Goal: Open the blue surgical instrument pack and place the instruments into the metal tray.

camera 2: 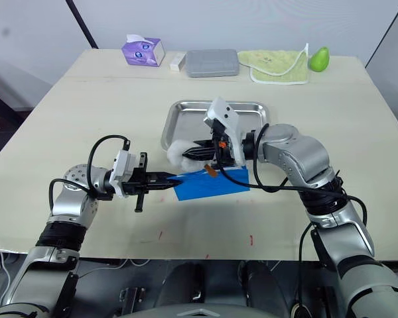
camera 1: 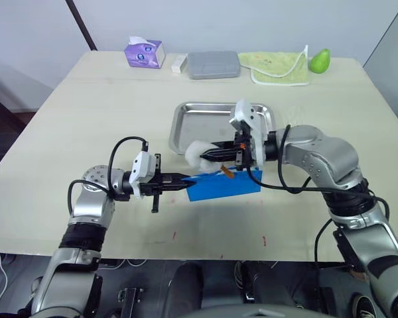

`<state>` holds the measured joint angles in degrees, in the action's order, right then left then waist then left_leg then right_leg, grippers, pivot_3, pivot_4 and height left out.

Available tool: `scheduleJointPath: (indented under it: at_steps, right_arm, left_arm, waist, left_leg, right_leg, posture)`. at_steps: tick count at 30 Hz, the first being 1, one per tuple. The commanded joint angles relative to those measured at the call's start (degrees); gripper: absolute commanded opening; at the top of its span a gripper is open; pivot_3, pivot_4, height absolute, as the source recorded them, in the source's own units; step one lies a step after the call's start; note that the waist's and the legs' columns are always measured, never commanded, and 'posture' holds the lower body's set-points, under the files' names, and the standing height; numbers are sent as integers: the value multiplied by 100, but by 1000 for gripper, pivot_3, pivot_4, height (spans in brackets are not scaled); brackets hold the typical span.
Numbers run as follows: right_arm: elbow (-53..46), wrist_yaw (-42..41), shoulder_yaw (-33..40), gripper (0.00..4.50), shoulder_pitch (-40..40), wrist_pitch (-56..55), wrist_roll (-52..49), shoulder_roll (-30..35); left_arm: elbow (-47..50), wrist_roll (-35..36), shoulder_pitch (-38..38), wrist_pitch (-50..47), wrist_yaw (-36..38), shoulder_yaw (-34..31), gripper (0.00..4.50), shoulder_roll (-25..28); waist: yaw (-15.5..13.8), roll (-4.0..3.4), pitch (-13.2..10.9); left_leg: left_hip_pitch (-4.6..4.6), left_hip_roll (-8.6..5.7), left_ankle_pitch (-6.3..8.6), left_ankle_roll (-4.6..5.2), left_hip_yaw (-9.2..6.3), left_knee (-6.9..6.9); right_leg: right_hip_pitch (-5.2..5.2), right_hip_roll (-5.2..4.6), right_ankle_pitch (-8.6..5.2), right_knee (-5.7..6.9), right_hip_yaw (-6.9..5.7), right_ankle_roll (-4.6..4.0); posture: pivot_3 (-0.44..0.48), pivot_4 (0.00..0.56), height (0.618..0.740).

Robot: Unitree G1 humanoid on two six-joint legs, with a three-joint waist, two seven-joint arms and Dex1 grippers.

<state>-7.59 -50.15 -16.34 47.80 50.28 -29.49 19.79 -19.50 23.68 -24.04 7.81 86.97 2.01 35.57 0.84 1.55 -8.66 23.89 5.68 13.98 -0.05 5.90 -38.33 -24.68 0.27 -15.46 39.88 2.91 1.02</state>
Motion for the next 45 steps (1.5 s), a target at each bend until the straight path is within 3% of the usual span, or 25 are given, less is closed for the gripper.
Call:
scheduleJointPath:
  at_steps: [1,7,13,25,26,27,28,34,41,45]
  right_arm:
    - [-449,105,172,5,-115,163,-139,49]
    - [-1146,222,280,5,-451,580,-328,389]
    - [-2556,714,469,5,-1525,1180,-610,889]
    - [-2293,1064,282,5,-1718,1500,-855,658]
    - [-2253,1020,223,948,-1732,1447,-838,672]
    - [-2221,967,194,1043,-1742,1431,-869,667]
    - [-2201,943,184,1448,-1751,1428,-897,658]
    - [-2227,691,154,4349,-1828,1388,-1014,878]
    - [-2466,138,372,4434,-2352,703,-1047,1398]
    - [-2625,-152,952,4434,-2738,221,-1354,1566]
  left_arm:
    - [-182,-274,46,-46,19,229,0,-49]
    - [-416,-299,-117,34,-88,166,0,-131]
    - [-539,-359,-308,9,-129,165,0,-182]
    - [-219,-345,-251,-214,-148,210,0,-216]
    - [-198,-337,-242,-221,-131,210,0,-206]
    - [-180,-329,-232,-230,-103,211,0,-189]
    - [-162,-323,-220,-238,-77,214,0,-173]
    - [-118,-331,-199,-235,16,208,0,-112]
    - [-276,-358,-245,-41,125,214,0,-124]
    - [-324,-369,-216,49,139,220,0,-132]
  waist:
    - [-13,0,0]
    - [-7,0,0]
    - [-13,3,2]
    - [-4,2,2]
    - [-5,2,2]
    - [-4,2,2]
    - [-3,2,2]
    - [-8,2,3]
    - [-3,3,3]
    - [-5,3,3]
  left_leg:
    - [0,0,0,0,0,0]
    - [1,-1,0,0,-1,0]
    - [7,-1,0,0,-3,1]
    - [7,-4,0,0,-5,0]
    - [6,-4,0,0,-9,0]
    - [6,-4,0,0,-9,0]
    - [6,-4,0,0,-10,0]
    - [7,-4,0,0,-10,0]
    - [6,-4,0,0,-12,0]
    - [6,-4,0,0,-14,1]
  right_leg:
    - [0,0,0,0,-1,0]
    - [1,-3,0,0,-1,0]
    - [2,-6,-1,-9,-7,1]
    - [2,-5,0,-8,-3,2]
    - [2,-5,0,-7,-6,2]
    - [2,-4,-1,-6,-6,2]
    - [2,-4,-1,-6,-6,2]
    - [3,-5,-1,-7,-7,2]
    - [4,-4,-1,-7,-8,2]
    - [4,-3,-1,-7,-8,2]
  posture:
    - [0,150,740]
    - [0,150,740]
    - [0,150,740]
    - [0,150,740]
    - [0,150,740]
    - [0,150,740]
    - [0,150,740]
    - [0,150,740]
    - [0,150,740]
    - [0,150,740]
